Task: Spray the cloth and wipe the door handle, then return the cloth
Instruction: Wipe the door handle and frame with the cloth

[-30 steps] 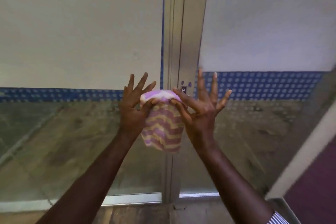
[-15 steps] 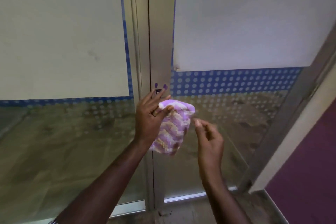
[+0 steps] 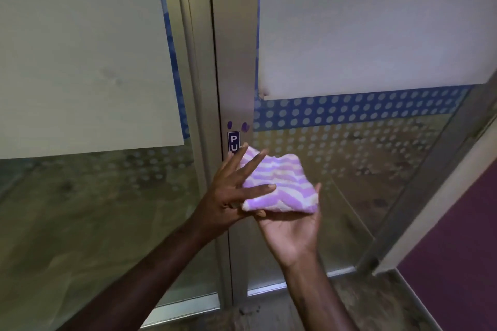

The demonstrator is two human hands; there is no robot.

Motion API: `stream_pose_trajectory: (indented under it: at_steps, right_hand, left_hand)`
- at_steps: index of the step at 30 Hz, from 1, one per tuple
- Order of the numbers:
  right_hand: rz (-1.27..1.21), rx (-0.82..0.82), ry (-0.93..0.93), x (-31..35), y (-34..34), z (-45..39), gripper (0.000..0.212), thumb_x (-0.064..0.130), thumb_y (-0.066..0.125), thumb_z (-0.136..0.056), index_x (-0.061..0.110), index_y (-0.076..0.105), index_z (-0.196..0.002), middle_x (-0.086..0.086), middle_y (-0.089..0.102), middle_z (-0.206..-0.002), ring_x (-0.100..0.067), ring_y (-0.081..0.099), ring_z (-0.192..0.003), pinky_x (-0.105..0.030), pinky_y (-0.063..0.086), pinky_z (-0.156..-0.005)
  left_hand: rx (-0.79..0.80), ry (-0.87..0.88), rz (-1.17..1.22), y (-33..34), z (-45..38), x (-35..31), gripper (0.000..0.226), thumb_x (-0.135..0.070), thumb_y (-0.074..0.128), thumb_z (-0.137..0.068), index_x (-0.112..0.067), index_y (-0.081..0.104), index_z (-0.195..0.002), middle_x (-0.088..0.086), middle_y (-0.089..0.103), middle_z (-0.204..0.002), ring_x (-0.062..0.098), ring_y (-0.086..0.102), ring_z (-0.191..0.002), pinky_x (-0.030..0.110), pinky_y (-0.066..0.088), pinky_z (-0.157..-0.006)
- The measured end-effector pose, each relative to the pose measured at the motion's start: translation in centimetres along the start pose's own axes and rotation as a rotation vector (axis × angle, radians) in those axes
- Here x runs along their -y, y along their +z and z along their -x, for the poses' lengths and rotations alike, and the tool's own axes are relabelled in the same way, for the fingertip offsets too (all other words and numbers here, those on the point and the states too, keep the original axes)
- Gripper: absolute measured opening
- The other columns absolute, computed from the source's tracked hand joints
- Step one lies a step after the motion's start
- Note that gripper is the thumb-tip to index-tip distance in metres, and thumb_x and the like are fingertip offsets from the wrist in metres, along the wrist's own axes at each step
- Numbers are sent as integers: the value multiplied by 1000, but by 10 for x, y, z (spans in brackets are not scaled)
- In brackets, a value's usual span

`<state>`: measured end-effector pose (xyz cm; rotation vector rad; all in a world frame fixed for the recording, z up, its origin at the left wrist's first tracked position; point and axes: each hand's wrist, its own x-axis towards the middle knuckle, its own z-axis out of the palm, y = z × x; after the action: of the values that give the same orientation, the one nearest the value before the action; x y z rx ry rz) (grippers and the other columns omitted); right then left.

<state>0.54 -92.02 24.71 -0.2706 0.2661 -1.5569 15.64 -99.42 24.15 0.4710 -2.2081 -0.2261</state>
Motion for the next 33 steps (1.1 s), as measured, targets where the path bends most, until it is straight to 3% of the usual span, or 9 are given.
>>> stream_pose_trajectory:
  at_steps: [2, 8, 13, 14, 16, 18, 20, 27, 33]
  right_hand:
    - [-28, -22, -4, -3, 3, -6, 77, 35, 45, -92, -1, 28, -158, -24, 52, -146, -37, 60, -120, -49, 43, -98]
    - [68, -88, -405, -8, 11, -32, 54, 28, 47, -94, 18, 55, -146, -9, 64, -139, -28, 61, -126, -47, 46, -108]
    - [621, -234, -845, -27, 18, -76, 27, 32, 60, -80, 18, 71, -101, 19, 69, -80, 3, 63, -73, -14, 52, -67]
    - [777, -259, -896, -36, 16, -88, 42, 36, 59, -80, 9, 64, -113, 21, 68, -84, 2, 65, -76, -14, 53, -69]
    - [1135, -239, -945, -56, 16, -112, 73, 37, 51, -86, -2, 40, -147, 1, 62, -132, -25, 60, -130, -40, 49, -109]
    - [1521, -184, -1115, -69, 5, -142, 81, 27, 45, -88, 3, 18, -160, -14, 21, -168, -33, 15, -159, -53, 11, -129]
    - [1733, -99, -1211, -75, -2, -168, 89, 23, 44, -85, 7, 4, -163, -11, 1, -173, -30, 1, -161, -52, -1, -129]
    - [1975, -97, -1239, -94, -25, -218, 85, 23, 39, -92, 8, -4, -163, -16, -3, -173, -36, 0, -160, -53, -5, -129]
    - [1974, -144, -1017, -130, -65, -190, 64, 22, 38, -92, -6, 40, -150, -22, 31, -164, -39, 26, -155, -52, 14, -128]
  left_hand:
    - [32, 8, -7, -6, 8, 10, 51, -48, 56, -103, -18, 61, -143, 18, 33, -165, 42, 19, -158, 64, 16, -127]
    - [-53, -31, -376, -44, 13, 59, 75, -44, 48, -104, -1, 27, -162, 15, 16, -173, 35, 11, -161, 68, 5, -127]
    - [-143, -48, -874, -70, -17, 108, 81, -42, 44, -101, 1, 15, -162, 26, 13, -170, 39, 8, -160, 60, 6, -128]
    - [-123, -34, -905, -70, -21, 117, 81, -42, 43, -100, 2, 15, -162, 28, 14, -170, 41, 12, -159, 61, 8, -127]
    - [-114, -10, -946, -67, -27, 135, 79, -41, 43, -101, 3, 17, -161, 29, 16, -169, 43, 18, -158, 62, 11, -127]
    - [-145, 15, -967, -63, -28, 153, 77, -40, 43, -104, 4, 17, -162, 27, 16, -170, 41, 17, -159, 60, 10, -128]
    - [-169, 64, -1002, -62, -26, 172, 72, -37, 36, -107, 2, 14, -164, 25, 14, -171, 38, 12, -160, 58, 5, -130]
    - [-228, 162, -1099, -54, -23, 206, 65, -33, 28, -111, 2, 14, -164, 22, 6, -173, 36, 6, -161, 57, -3, -130]
    - [-270, 167, -1093, -53, -24, 208, 66, -29, 30, -110, 4, 10, -163, 21, -3, -173, 35, 0, -162, 56, -6, -130]
